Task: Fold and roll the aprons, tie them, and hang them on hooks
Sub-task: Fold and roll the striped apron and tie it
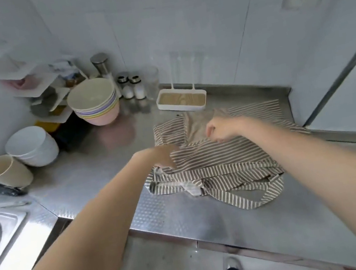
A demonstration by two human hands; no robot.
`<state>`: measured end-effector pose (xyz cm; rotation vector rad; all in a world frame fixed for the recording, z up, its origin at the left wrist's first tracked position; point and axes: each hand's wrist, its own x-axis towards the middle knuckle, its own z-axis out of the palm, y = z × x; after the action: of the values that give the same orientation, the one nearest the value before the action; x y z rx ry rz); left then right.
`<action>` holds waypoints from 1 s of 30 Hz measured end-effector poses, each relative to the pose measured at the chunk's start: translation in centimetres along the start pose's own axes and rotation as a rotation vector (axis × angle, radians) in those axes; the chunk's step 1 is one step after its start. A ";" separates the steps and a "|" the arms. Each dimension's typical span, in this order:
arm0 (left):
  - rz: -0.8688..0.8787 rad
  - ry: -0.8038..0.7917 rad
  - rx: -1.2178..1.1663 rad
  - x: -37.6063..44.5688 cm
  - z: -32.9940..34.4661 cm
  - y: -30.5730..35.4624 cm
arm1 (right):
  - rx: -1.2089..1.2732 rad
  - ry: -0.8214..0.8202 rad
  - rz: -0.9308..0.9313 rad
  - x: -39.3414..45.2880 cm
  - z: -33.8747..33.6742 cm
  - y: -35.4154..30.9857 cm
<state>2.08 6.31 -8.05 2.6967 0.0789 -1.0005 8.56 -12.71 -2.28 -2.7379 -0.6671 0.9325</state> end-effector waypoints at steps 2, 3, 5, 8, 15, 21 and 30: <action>0.020 0.032 0.091 0.5 1.7 0.5 | -0.136 -0.077 0.033 0.2 2.4 1.8; 0.030 0.038 0.131 0.8 2.3 0.5 | -0.182 -0.128 0.059 0.5 3.5 2.7; 0.048 -0.003 0.231 1.8 3.9 0.5 | -0.242 -0.231 0.093 1.3 6.8 4.5; 0.072 0.009 0.402 2.6 5.4 0.4 | -0.322 -0.271 0.071 1.8 10.1 5.6; 0.090 0.260 -0.415 1.8 0.4 0.6 | -0.275 -0.243 0.061 2.9 8.0 5.6; -0.021 0.459 -0.580 1.8 -2.1 -1.2 | -0.404 -0.363 0.222 2.6 0.3 3.1; -0.031 0.426 -0.074 1.1 -1.4 -1.9 | -0.102 0.708 0.055 3.7 -8.9 -3.0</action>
<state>3.55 8.50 -8.20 2.7982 0.2341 -0.4056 15.53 -8.48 3.67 -2.8879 -0.5026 -0.1002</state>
